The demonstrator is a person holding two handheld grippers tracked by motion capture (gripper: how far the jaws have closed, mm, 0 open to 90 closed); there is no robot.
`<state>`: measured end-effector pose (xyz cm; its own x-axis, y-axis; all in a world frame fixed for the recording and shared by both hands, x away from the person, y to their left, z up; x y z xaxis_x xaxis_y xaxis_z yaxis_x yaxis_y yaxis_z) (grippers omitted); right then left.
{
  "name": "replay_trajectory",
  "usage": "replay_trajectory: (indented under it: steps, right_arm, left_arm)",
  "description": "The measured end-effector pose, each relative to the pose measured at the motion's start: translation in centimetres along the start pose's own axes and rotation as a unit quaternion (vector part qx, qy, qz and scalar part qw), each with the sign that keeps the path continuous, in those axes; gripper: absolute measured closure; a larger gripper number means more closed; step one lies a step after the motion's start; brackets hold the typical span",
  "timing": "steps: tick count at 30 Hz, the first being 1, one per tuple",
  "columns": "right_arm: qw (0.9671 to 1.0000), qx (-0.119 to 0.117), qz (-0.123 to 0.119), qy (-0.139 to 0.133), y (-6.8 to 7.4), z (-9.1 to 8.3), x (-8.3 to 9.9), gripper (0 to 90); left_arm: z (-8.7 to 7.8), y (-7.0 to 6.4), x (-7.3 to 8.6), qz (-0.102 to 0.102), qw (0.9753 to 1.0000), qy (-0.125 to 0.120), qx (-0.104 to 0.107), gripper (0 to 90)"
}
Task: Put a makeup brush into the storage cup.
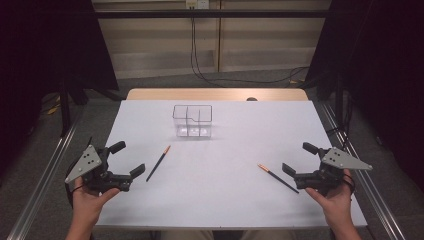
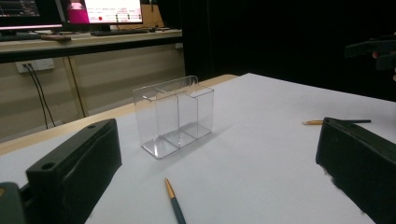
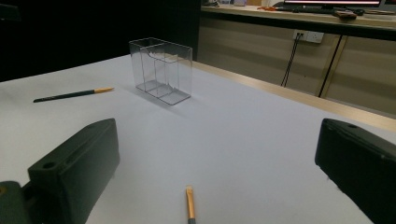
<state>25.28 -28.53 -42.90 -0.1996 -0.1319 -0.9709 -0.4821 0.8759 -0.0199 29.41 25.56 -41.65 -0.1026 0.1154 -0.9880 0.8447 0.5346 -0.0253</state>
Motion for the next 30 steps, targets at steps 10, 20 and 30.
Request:
replay_trajectory:
  steps: [10, 20, 30]
  right_arm:
    - [1.0000, -0.001, 0.000, -0.003, 0.1, -0.1, -0.1, 0.0]
    - [1.0000, 0.001, 0.005, -0.001, 0.1, -0.1, 0.0, 0.0]
    - [1.0000, -0.001, 0.004, -0.001, 0.2, 0.0, 0.1, 0.0]
  left_arm:
    - [0.5, 0.2, 0.0, -0.006, 1.0000, 0.002, 0.000, 0.0]
    - [1.2, 0.6, -0.2, -0.010, 0.9999, 0.003, -0.008, 0.0]
    - [2.1, 1.1, -0.3, -0.013, 0.9998, 0.010, -0.008, 0.0]
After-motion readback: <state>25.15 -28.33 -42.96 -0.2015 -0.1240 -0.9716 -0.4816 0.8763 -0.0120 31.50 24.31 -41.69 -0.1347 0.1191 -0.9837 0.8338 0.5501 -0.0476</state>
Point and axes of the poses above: each handheld gripper's, and its own axes: z roughly forward along the jaws, x roughly out of its underside, y roughly to its left, the point moved 3 cm from there along z, roughly forward along the jaws, and after that the axes turned 7 degrees about x, right-handed, at the moved point
